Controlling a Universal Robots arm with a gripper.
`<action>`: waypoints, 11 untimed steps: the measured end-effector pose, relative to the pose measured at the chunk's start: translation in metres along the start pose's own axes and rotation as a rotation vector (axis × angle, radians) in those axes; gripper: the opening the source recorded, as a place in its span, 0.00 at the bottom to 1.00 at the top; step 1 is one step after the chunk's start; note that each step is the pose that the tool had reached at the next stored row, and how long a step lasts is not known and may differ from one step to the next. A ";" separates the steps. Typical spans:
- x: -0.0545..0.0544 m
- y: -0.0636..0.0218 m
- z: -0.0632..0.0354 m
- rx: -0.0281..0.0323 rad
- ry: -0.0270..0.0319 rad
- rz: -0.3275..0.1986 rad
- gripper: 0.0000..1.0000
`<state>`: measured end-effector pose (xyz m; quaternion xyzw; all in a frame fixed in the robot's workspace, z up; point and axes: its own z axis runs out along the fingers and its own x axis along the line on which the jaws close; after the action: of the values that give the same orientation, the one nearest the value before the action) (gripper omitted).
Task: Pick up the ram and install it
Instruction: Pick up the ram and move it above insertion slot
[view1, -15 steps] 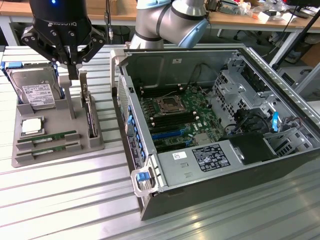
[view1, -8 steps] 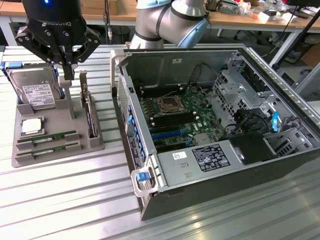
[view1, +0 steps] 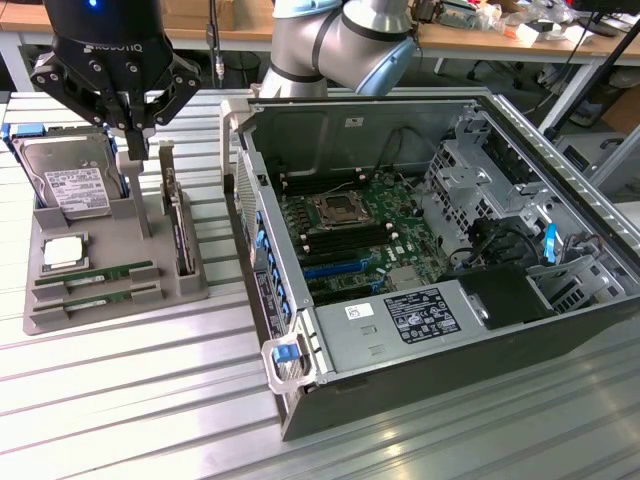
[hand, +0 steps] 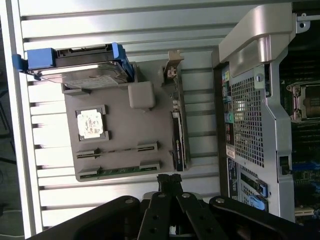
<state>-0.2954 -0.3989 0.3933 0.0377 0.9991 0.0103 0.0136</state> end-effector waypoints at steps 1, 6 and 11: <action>0.000 0.0000 0.0000 0.0000 0.0000 0.000 0.11; 0.000 0.0000 0.0000 -0.0005 0.0005 -0.023 0.11; 0.000 0.0000 0.0000 -0.0018 0.0022 -0.105 0.11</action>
<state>-0.2954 -0.3989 0.3933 -0.0147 0.9998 0.0106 0.0131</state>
